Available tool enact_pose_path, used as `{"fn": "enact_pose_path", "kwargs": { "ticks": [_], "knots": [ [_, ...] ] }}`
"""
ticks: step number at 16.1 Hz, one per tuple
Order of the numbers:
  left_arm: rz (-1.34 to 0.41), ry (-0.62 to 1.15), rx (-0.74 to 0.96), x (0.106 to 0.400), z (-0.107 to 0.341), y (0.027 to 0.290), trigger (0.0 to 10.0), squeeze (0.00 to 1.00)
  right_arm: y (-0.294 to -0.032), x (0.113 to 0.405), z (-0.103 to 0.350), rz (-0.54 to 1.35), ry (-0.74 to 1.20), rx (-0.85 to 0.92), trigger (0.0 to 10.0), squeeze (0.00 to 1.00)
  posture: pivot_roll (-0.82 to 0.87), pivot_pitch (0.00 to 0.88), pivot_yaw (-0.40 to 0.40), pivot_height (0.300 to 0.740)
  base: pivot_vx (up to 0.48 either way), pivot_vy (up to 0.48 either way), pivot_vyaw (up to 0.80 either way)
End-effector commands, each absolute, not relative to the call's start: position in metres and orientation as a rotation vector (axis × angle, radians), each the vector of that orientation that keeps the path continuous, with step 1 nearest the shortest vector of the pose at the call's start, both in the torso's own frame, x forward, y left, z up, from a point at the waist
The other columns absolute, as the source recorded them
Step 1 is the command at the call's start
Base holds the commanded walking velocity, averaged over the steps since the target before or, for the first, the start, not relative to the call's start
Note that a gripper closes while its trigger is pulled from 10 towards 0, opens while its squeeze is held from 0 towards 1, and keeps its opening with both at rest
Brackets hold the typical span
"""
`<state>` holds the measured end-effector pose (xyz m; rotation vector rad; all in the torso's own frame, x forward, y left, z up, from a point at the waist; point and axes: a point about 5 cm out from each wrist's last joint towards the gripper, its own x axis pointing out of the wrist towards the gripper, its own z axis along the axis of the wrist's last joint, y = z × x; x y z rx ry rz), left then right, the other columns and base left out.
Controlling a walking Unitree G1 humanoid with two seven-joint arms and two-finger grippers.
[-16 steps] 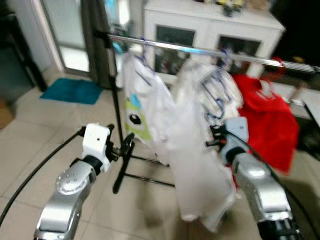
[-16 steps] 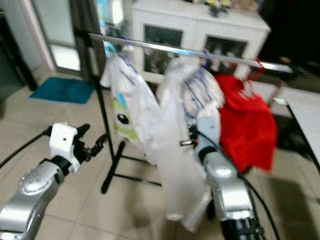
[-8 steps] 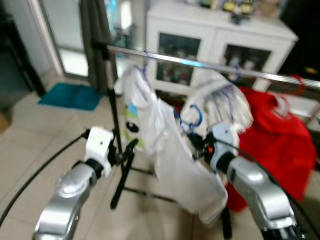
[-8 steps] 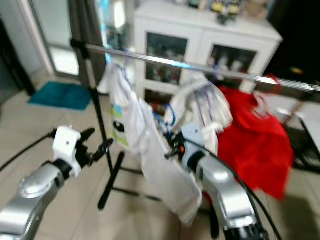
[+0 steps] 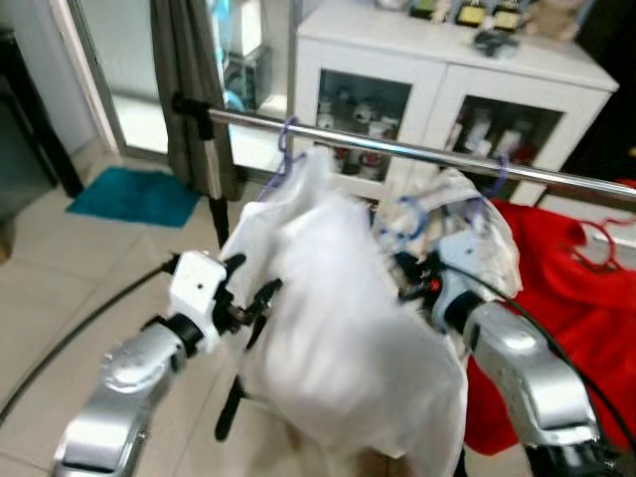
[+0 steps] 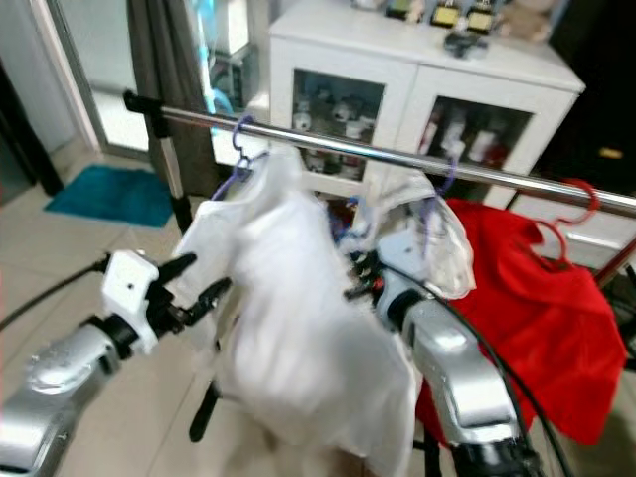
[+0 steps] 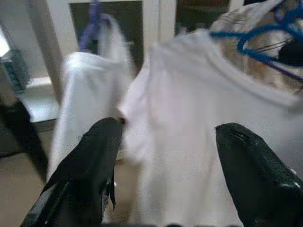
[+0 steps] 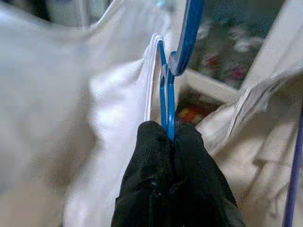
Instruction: Hang hanger
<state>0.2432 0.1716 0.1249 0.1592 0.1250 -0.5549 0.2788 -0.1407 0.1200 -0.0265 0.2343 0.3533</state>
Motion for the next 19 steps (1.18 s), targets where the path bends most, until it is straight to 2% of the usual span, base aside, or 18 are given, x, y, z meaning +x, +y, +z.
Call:
{"fn": "enact_pose_path", "kwargs": {
  "ticks": [1, 4, 7, 11, 14, 19],
  "knots": [
    [-0.575, 0.097, 0.161, 0.243, 0.132, 0.17, 10.0, 0.0, -0.143, 0.283, 0.131, 0.314, 0.175, -0.028, 10.0, 0.0, -0.04, 0.0, -0.074, 0.74, 0.0, 0.0, 0.0],
    [-0.603, 0.091, 0.167, 0.244, 0.135, 0.17, 10.0, 0.0, -0.136, 0.286, 0.135, 0.259, 0.149, 0.034, 10.0, 0.0, -0.04, 0.0, -0.066, 0.74, 0.0, 0.0, 0.0],
    [-0.616, 0.09, 0.172, 0.247, 0.136, 0.169, 10.0, 0.0, -0.131, 0.294, 0.142, 0.189, 0.139, 0.006, 10.0, 0.0, -0.04, 0.0, -0.058, 0.74, 0.0, 0.0, 0.0],
    [-0.73, 0.045, 0.144, 0.247, 0.148, 0.16, 10.0, 0.0, -0.118, 0.322, 0.164, 0.16, 0.069, -0.009, 10.0, 0.0, -0.04, 0.0, -0.046, 0.74, 0.0, 0.0, 0.0],
    [-0.787, 0.032, 0.16, 0.246, 0.155, 0.157, 10.0, 0.0, -0.108, 0.346, 0.16, 0.164, 0.159, -0.032, 10.0, 0.0, -0.03, 0.0, -0.043, 0.74, 0.0, 0.0, 0.0],
    [-0.814, 0.036, 0.165, 0.249, 0.157, 0.156, 10.0, 0.0, -0.106, 0.376, 0.159, 0.099, 0.234, -0.036, 10.0, 0.0, -0.03, 0.0, -0.04, 0.74, 0.0, 0.0, 0.0]
  ]
}}
